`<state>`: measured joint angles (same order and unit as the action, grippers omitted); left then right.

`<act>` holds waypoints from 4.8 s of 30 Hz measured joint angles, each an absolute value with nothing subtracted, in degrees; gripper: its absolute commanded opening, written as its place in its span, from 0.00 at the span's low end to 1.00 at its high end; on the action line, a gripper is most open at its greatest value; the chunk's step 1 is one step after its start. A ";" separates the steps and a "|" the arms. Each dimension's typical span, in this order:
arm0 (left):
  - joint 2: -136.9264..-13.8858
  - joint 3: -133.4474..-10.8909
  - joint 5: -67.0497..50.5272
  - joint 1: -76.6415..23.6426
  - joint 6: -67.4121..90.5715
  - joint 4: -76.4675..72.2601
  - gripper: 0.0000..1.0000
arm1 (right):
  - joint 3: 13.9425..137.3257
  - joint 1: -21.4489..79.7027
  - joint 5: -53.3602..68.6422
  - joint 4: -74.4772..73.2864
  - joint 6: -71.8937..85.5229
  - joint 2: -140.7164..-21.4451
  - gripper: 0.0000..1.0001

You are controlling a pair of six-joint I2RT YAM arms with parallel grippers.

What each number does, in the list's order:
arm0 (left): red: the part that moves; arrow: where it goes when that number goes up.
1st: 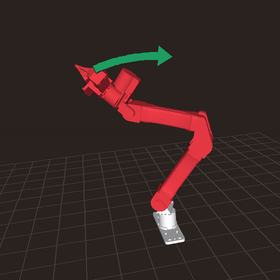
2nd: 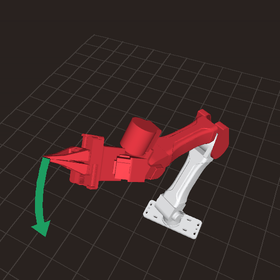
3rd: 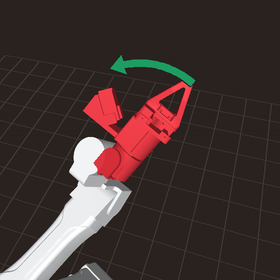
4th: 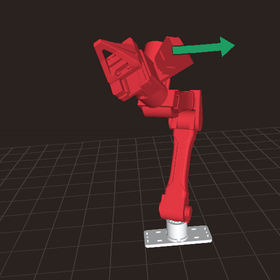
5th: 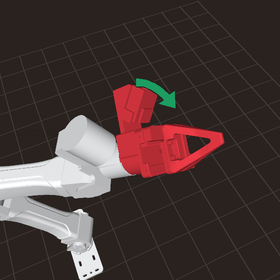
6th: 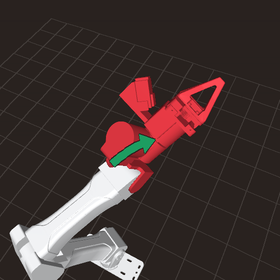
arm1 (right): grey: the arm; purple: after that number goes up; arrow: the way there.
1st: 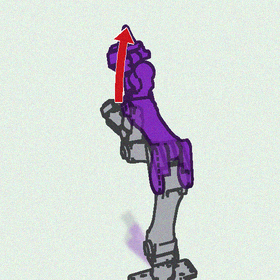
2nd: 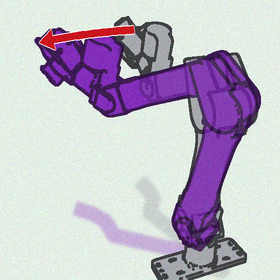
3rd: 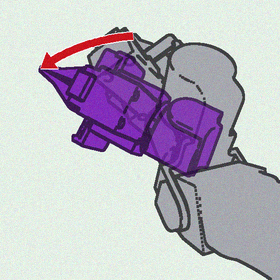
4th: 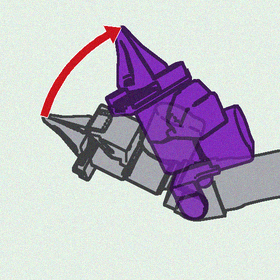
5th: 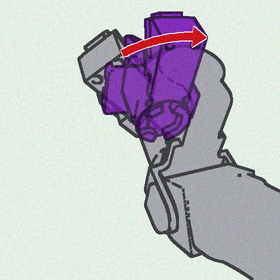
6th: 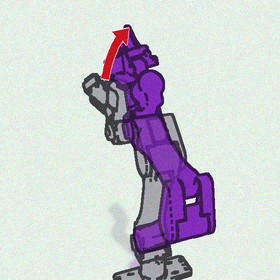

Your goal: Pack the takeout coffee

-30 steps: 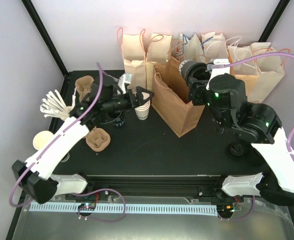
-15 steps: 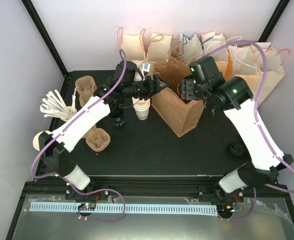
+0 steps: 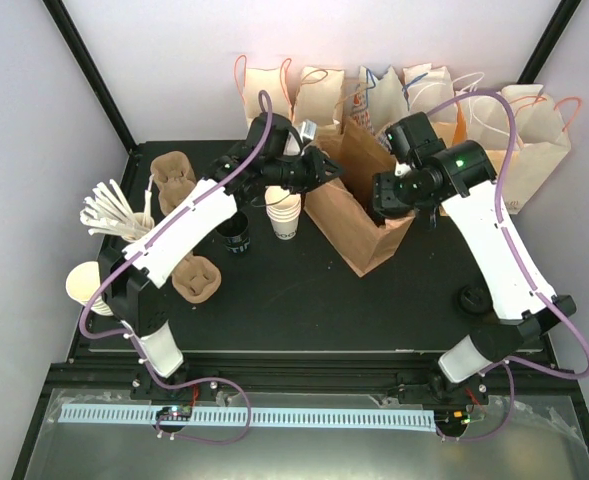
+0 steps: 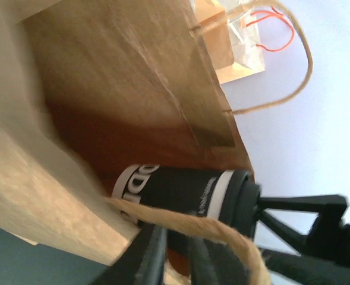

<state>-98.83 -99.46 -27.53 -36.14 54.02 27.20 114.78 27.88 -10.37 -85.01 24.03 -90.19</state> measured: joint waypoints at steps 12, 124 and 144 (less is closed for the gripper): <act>-99.66 -103.92 -36.82 -38.09 48.97 35.44 0.01 | 109.10 27.88 -2.09 -85.78 24.69 -75.33 0.54; -78.35 -96.53 -7.60 -48.38 3.38 52.10 0.02 | 83.40 79.55 -17.72 -81.69 36.38 -66.19 0.46; -77.28 -94.61 -13.13 -49.21 8.67 46.61 0.02 | 82.06 82.54 -25.69 -85.84 41.23 -73.71 0.46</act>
<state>-77.28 -94.61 -13.13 -49.21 8.67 46.61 82.06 82.54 -25.69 -85.84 41.23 -73.71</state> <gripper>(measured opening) 0.021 0.736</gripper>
